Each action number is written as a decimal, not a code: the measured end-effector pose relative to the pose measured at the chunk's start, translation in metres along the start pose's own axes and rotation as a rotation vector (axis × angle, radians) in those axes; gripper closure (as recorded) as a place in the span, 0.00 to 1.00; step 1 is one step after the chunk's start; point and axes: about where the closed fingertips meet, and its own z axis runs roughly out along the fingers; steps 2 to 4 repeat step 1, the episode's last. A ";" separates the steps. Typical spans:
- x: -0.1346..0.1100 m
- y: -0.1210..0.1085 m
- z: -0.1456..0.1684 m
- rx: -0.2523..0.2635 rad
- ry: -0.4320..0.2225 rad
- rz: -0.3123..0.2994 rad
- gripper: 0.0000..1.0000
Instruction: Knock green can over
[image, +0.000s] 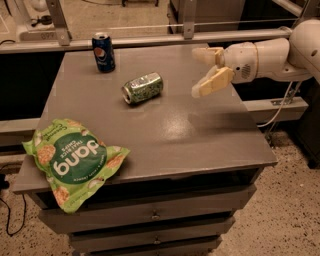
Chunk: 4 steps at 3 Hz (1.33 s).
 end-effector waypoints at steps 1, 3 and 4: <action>0.000 -0.002 -0.009 0.018 0.006 -0.007 0.00; 0.000 -0.002 -0.009 0.018 0.006 -0.007 0.00; 0.000 -0.002 -0.009 0.018 0.006 -0.007 0.00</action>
Offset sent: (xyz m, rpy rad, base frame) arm 0.0000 0.0000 0.0000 0.0000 0.0000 0.0000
